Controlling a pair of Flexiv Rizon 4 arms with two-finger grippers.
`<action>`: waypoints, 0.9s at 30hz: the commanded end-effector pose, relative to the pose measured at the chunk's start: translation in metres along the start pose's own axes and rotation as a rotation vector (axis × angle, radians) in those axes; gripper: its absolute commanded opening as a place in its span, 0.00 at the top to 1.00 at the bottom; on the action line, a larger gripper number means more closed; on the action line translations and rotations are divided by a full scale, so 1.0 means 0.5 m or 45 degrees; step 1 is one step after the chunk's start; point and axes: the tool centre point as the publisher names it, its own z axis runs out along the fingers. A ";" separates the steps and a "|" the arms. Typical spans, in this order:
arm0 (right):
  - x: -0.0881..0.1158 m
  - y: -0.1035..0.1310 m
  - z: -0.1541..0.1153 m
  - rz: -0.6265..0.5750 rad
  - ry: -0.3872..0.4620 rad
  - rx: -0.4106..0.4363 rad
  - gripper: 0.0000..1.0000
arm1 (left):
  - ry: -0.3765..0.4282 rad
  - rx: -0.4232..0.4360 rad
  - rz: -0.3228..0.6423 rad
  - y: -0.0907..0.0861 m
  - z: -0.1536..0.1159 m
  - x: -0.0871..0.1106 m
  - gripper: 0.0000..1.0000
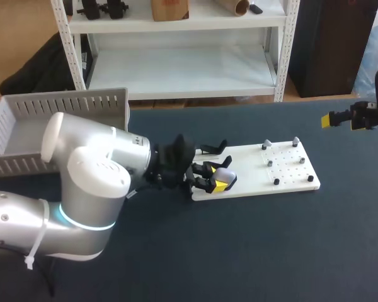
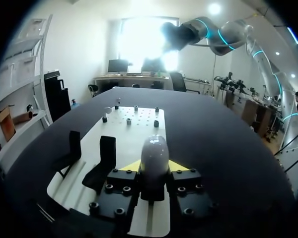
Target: Pick up each earbud case from the left stands, insert the matching earbuds, close the lid, and place the case in the box.
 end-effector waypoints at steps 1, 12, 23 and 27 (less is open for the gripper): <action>0.000 0.000 0.000 0.000 0.000 0.000 0.00 | -0.014 0.005 0.003 -0.001 -0.003 0.001 1.00; 0.000 0.000 0.000 0.000 0.000 0.000 0.00 | -0.062 0.031 0.019 -0.015 -0.033 -0.032 1.00; 0.000 0.000 0.000 0.000 0.000 0.000 0.00 | -0.152 -0.076 0.060 -0.014 -0.073 -0.106 1.00; 0.004 0.007 0.006 0.010 0.009 0.003 0.00 | -0.164 -0.118 0.060 0.001 -0.068 -0.122 1.00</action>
